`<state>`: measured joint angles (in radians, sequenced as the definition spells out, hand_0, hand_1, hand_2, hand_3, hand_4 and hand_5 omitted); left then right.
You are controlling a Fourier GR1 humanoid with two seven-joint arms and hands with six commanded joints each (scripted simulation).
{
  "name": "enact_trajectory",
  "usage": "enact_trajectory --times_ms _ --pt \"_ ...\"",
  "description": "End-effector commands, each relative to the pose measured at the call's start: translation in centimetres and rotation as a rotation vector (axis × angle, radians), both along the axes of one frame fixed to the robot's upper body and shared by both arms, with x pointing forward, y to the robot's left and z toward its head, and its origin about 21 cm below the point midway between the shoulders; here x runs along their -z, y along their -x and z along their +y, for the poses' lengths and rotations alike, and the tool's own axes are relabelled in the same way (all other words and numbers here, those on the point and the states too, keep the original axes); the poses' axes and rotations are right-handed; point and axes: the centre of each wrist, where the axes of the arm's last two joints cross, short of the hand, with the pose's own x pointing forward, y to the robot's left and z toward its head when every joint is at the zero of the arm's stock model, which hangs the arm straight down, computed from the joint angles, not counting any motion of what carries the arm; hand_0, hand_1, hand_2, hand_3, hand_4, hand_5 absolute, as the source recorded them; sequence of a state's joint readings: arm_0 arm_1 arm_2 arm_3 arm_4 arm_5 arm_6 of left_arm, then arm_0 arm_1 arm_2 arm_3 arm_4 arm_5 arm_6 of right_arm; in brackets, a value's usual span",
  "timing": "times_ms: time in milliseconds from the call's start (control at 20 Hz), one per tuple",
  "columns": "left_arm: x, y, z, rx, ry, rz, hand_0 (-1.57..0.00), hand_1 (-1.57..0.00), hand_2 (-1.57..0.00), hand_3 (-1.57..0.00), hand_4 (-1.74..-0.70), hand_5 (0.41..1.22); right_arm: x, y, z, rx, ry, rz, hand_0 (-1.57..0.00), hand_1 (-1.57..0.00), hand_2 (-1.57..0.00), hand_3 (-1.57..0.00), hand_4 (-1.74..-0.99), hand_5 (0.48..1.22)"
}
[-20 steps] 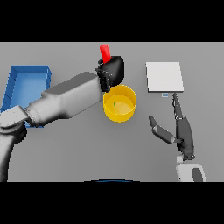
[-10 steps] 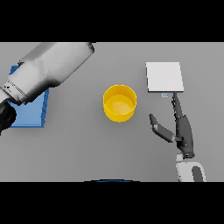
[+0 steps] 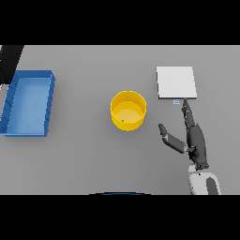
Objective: Pick up the red beaker and tilt it to pour out 1 green nut into yellow bowl. Pick up the yellow bowl and place it on the metallic measuring scale.
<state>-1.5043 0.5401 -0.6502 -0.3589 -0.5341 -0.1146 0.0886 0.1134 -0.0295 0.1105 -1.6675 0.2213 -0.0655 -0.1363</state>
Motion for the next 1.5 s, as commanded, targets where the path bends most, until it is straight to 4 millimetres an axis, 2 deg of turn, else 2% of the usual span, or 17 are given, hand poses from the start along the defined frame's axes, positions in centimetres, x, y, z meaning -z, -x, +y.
enact_trajectory --times_ms 0,100,200,300,400,500,550,850,950,1000,1150,1250,1300,1350,1400,1450 --pt "0.5 0.1 1.7 -0.026 0.075 -0.004 -1.57 -1.57 -1.56 -1.41 -1.74 1.221 -0.1 -0.4 0.0 -0.003 0.003 -0.001 0.00 0.00 0.00 0.00 -1.220 0.587" --pt "1.6 0.5 4.9 -0.097 0.226 -0.024 -1.57 -1.57 -1.57 -1.43 -1.74 1.221 0.2 -0.4 -0.2 -0.009 0.008 -0.012 0.00 0.00 0.00 0.00 -1.226 0.587" --pt "3.8 1.3 7.5 -0.193 0.347 -0.051 -1.57 -1.57 -1.57 -1.41 -1.74 1.221 -0.1 -0.2 -0.5 -0.013 0.028 -0.024 0.00 0.00 0.00 0.00 -1.217 0.595" --pt "5.4 2.4 9.3 -0.272 0.476 -0.087 -1.57 -1.57 -1.57 -1.45 -1.74 1.221 0.1 -0.1 -0.5 -0.021 0.037 -0.006 0.00 0.00 0.00 0.00 -1.212 0.604" --pt "8.2 4.0 10.7 -0.346 0.571 -0.087 -1.57 -1.57 -1.57 -1.45 -1.74 1.221 0.0 -0.4 -0.7 -0.020 0.059 -0.001 0.00 0.00 0.00 0.00 -1.209 0.620" --pt "10.3 5.4 11.0 -0.426 0.624 -0.091 -1.57 -1.57 -1.57 -1.46 -1.74 1.221 -0.1 -0.1 -0.3 -0.028 0.070 -0.013 0.00 0.00 0.00 0.00 -1.212 0.641" --pt "11.9 6.5 11.9 -0.469 0.647 -0.083 -1.57 -1.57 -1.57 -1.45 -1.74 1.221 -0.2 -0.2 -0.6 -0.027 0.069 -0.008 0.00 0.00 0.00 0.00 -1.210 0.649" --pt "17.4 11.3 12.1 -0.571 0.739 -0.044 -1.57 -1.57 -1.57 -1.45 -1.74 1.221 -0.3 -0.4 -0.7 -0.031 0.068 0.003 0.00 0.00 0.00 0.00 -1.218 0.664" --pt "18.6 12.0 11.9 -0.592 0.756 -0.032 -1.57 -1.57 -1.57 -1.49 -1.74 1.221 -0.1 -0.1 -0.3 -0.044 0.079 -0.006 0.00 0.00 0.00 0.00 -1.216 0.664" --pt "19.1 12.2 11.8 -0.602 0.764 -0.024 -1.57 -1.57 -1.57 -1.51 -1.74 1.221 -0.4 -0.5 -0.4 -0.040 0.074 -0.007 0.00 0.00 0.00 0.00 -1.217 0.666" --pt "19.9 12.9 11.6 -0.624 0.768 -0.016 -1.57 -1.57 -1.57 -1.54 -1.74 1.117 -0.3 -0.3 -0.7 -0.040 0.088 -0.007 0.00 0.00 0.00 0.00 -1.207 0.665" --pt "20.6 13.1 11.9 -0.643 0.747 0.003 -1.57 -1.57 -1.57 -1.55 -1.74 0.967 0.0 0.2 -0.3 -0.044 0.072 -0.017 0.00 0.00 0.00 0.00 -1.205 0.664" --pt "20.7 13.3 11.9 -0.631 0.731 0.026 -1.57 -1.57 -1.57 -1.55 -1.67 0.908 0.0 0.1 -0.5 -0.035 0.077 -0.018 0.00 0.00 0.00 0.00 -1.202 0.667" --pt "20.6 13.5 12.1 -0.628 0.715 0.053 -1.57 -1.57 -1.57 -1.50 -1.53 0.865 0.1 0.1 -0.4 -0.031 0.083 -0.005 0.00 0.00 0.00 0.00 -1.197 0.664" --pt "20.5 13.6 12.1 -0.618 0.706 0.065 -1.56 -1.45 -1.43 -1.36 -1.37 0.830 0.1 0.0 -0.4 -0.031 0.082 -0.004 0.00 0.00 0.00 0.00 -1.192 0.663" --pt "20.3 13.9 12.0 -0.591 0.710 0.131 -1.46 -1.18 -1.19 -1.13 -1.23 0.803 -0.1 0.0 -0.4 -0.035 0.073 -0.009 0.00 0.00 0.00 0.00 -1.188 0.663"
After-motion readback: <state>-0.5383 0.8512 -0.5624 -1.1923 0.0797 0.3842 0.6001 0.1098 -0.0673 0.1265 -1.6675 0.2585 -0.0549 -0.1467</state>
